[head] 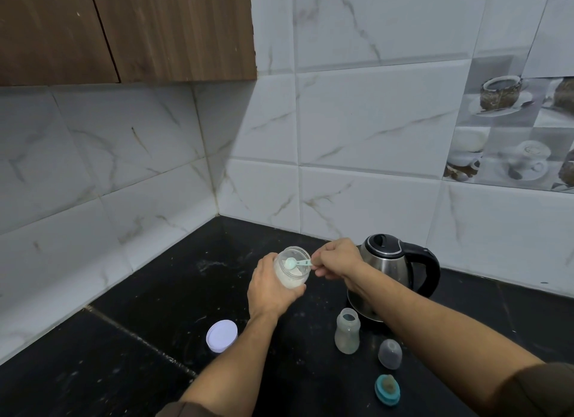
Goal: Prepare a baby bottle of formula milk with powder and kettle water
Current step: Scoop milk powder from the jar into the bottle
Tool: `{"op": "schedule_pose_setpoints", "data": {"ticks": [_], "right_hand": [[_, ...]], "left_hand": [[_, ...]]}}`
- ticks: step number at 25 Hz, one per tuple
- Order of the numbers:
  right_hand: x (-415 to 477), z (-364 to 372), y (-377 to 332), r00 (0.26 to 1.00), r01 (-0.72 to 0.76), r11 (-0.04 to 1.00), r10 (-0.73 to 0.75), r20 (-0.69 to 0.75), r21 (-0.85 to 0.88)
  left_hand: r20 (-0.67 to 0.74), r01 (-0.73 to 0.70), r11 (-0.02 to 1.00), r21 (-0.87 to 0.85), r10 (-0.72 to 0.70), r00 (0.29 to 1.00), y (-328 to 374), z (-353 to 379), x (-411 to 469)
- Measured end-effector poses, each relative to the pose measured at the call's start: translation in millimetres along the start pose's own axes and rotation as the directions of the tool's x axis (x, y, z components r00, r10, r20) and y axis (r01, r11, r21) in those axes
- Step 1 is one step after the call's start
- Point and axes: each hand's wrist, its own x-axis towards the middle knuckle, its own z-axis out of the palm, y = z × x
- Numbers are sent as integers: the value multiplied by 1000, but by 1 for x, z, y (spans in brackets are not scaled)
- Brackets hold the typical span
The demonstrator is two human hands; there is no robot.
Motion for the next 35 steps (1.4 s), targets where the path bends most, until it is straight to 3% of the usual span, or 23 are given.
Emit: {"op": "schedule_pose_setpoints", "data": {"ticks": [11,18,29,35], "right_hand": [[1,-1,10,997,-55,996,52,55,63],[1,-8,14,993,-97,986,87,75,135],[-4,3,42,983,-172,970,157,96,174],[-2,3,51,982,-185,962,172,81,202]], "left_hand": [[9,0,1000,20,-1,1000,-2,-2,-2],[114,137,990,45,-142,983,-8,4,-4],[260,365,930,31,-360,896,-46,26,-28],[298,412,911,17,-398,867,-67,35,-35]]}}
